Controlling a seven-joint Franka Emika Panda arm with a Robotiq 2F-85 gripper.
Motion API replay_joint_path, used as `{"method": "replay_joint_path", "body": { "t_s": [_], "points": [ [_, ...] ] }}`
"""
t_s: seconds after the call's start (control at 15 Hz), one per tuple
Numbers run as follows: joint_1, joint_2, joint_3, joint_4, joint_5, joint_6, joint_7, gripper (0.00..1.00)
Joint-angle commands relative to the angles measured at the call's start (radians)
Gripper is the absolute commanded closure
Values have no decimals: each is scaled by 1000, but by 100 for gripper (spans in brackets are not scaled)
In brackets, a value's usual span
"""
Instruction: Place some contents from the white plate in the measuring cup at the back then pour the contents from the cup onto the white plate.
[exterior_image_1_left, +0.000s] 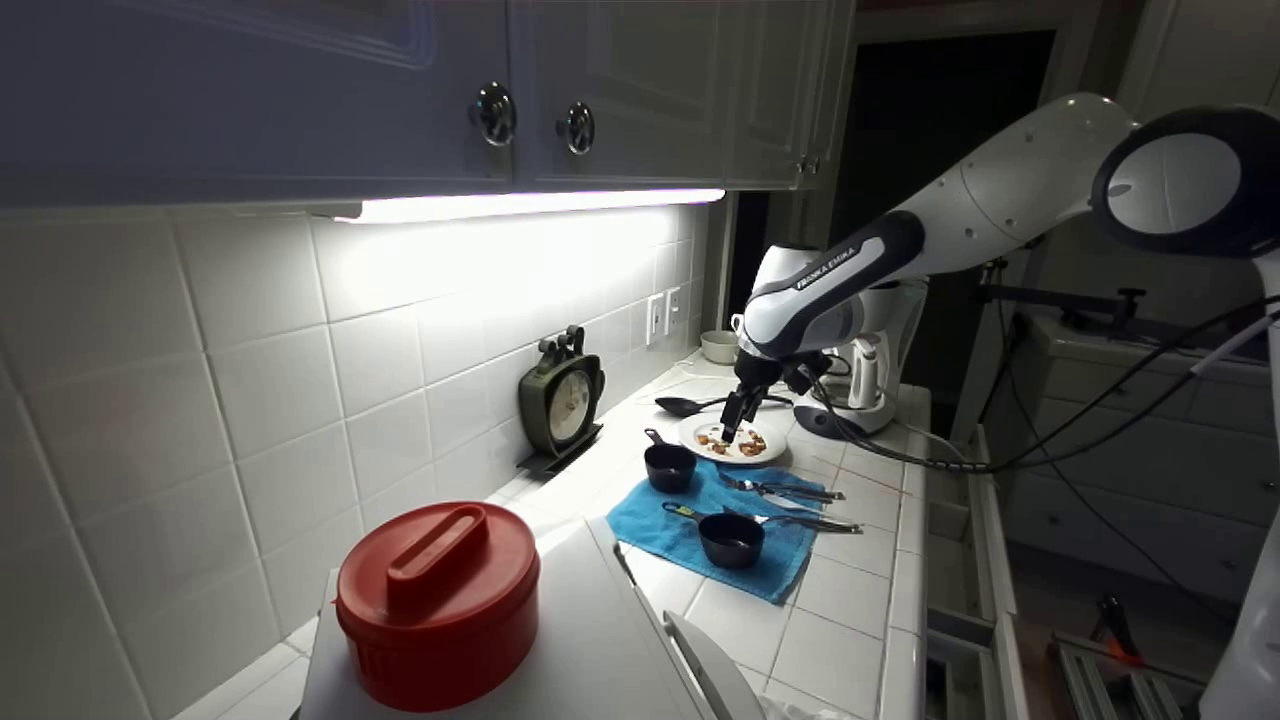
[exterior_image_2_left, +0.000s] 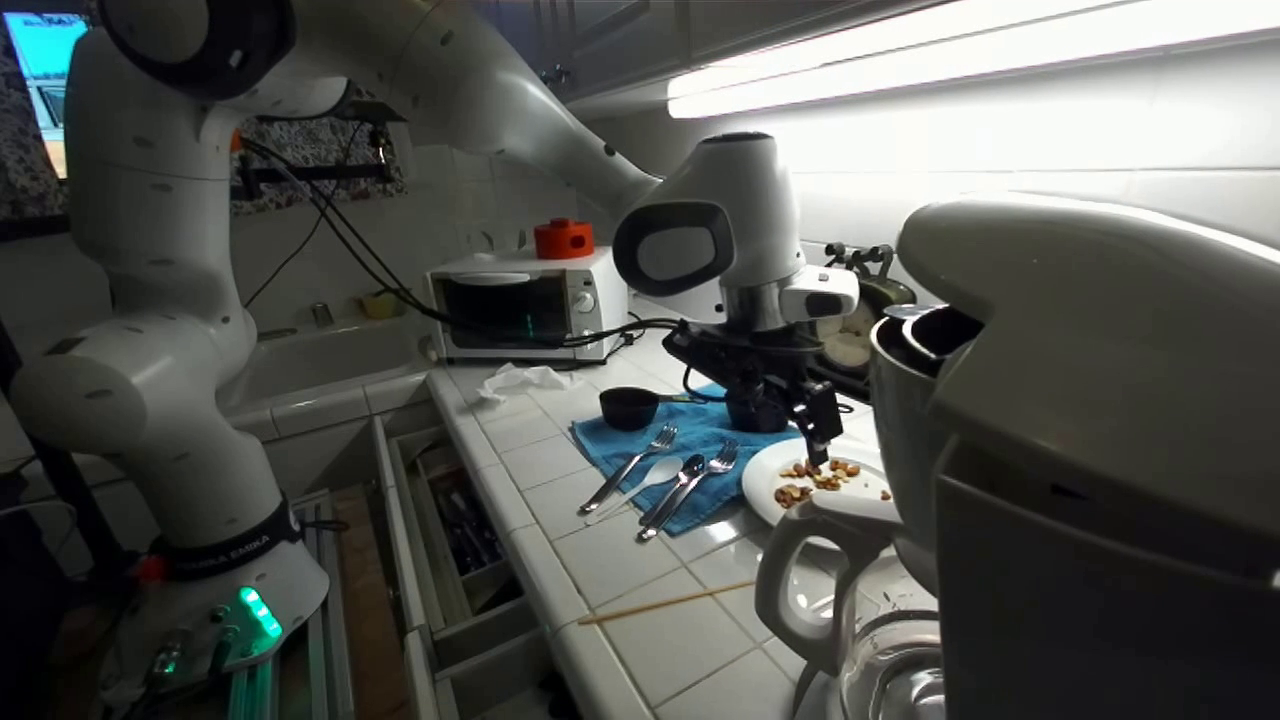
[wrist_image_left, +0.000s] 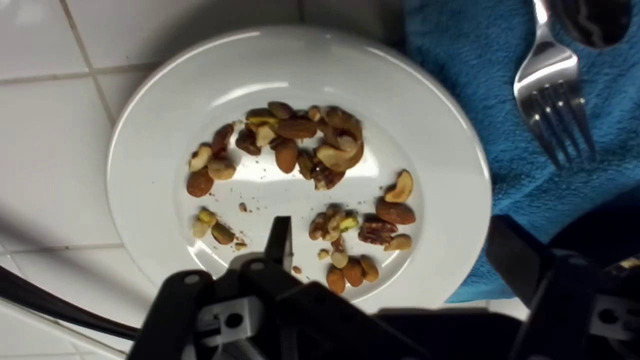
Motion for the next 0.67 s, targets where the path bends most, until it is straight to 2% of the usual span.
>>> {"method": "replay_joint_path", "body": {
  "t_s": [0.0, 0.6],
  "points": [
    [6, 15, -20, -28, -49, -15, 100, 0],
    [-14, 46, -9, -32, 3, 67, 185, 0]
  ]
}}
